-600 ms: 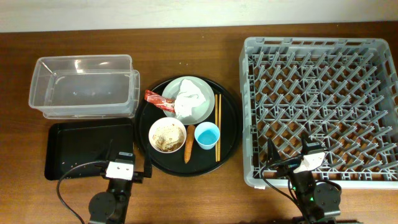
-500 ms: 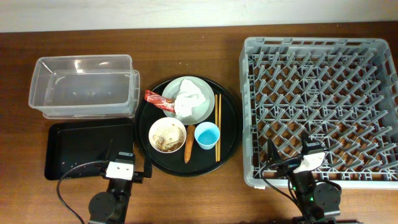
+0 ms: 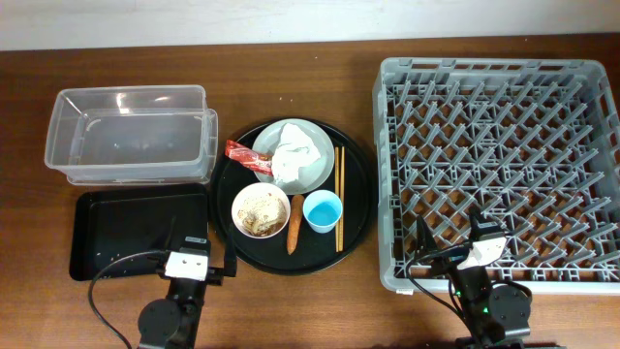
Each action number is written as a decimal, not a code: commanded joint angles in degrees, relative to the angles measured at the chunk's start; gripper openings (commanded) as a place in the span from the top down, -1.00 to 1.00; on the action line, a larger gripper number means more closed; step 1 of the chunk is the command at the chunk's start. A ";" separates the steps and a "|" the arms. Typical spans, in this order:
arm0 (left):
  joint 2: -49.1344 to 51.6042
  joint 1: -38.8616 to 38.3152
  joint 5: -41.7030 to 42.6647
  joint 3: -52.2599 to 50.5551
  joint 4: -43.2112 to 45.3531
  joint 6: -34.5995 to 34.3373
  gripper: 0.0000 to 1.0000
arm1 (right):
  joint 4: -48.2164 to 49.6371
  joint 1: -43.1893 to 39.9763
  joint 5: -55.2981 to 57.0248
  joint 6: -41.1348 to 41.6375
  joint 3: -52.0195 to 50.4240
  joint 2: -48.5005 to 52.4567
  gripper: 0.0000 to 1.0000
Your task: Sort waste into correct bins and load items into the dishwasher rack
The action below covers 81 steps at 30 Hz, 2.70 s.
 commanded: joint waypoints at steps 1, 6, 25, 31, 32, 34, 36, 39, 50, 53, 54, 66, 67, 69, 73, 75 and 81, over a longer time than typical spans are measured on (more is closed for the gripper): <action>-0.44 0.35 0.46 -0.63 0.13 0.74 -0.99 | -0.07 -0.17 -0.11 0.46 -0.42 -0.37 -0.96; -0.44 0.35 0.50 -0.63 0.92 0.74 -0.98 | -0.07 -0.17 -0.09 0.46 -0.42 -0.37 -0.96; 29.51 0.35 0.70 28.59 -13.29 -2.12 -0.98 | -31.04 -0.17 0.09 0.46 33.64 22.25 -0.97; 60.17 0.35 6.23 58.51 -38.25 -2.12 -0.98 | -46.47 -0.17 0.11 0.26 52.74 46.86 -0.96; 61.92 0.35 6.67 59.28 -39.19 -2.12 -0.98 | -46.62 -0.17 0.11 0.26 52.87 48.50 -0.96; 64.63 0.35 7.19 59.25 -39.08 -2.10 -0.98 | -46.58 -0.22 0.15 0.24 52.87 51.43 -0.96; 67.41 0.35 8.11 59.25 -33.68 -2.56 -0.98 | -46.62 -0.22 0.15 0.26 52.85 51.60 -0.96; 74.90 0.35 10.86 59.25 -26.34 -9.07 -0.98 | -46.71 -0.22 0.15 0.26 52.85 51.60 -0.96; 101.29 0.31 13.97 59.25 -9.20 -14.21 -0.98 | -46.86 -0.22 0.15 0.26 52.85 51.60 -0.96; 104.24 0.31 14.01 59.25 -7.91 -14.23 -0.97 | -46.86 -0.22 0.15 0.26 52.85 51.60 -0.96; 105.04 0.31 14.01 59.25 -7.61 -14.23 -0.97 | -46.86 -0.22 0.15 0.26 52.85 51.60 -0.96; 105.35 0.31 13.99 59.25 1.09 -14.21 0.78 | -46.86 -0.22 0.15 0.26 52.85 51.60 -0.96; 105.35 0.31 13.99 59.25 1.42 -14.19 0.75 | -46.86 -0.22 0.15 0.26 52.85 51.60 -0.97; 105.35 0.31 13.97 59.25 1.44 -14.19 -0.51 | -46.86 -0.22 0.15 0.26 52.85 51.60 -0.96; 105.35 0.31 8.85 59.25 1.49 -15.04 -0.98 | -46.86 -0.22 0.13 0.28 52.85 51.67 -0.96; 105.48 0.31 6.16 59.25 1.99 -18.27 -0.98 | -46.86 -0.22 0.11 0.28 52.85 51.71 -0.96; 110.14 -0.37 10.36 59.25 14.10 -18.64 -0.84 | -46.84 -0.22 0.13 0.28 52.85 51.71 -0.96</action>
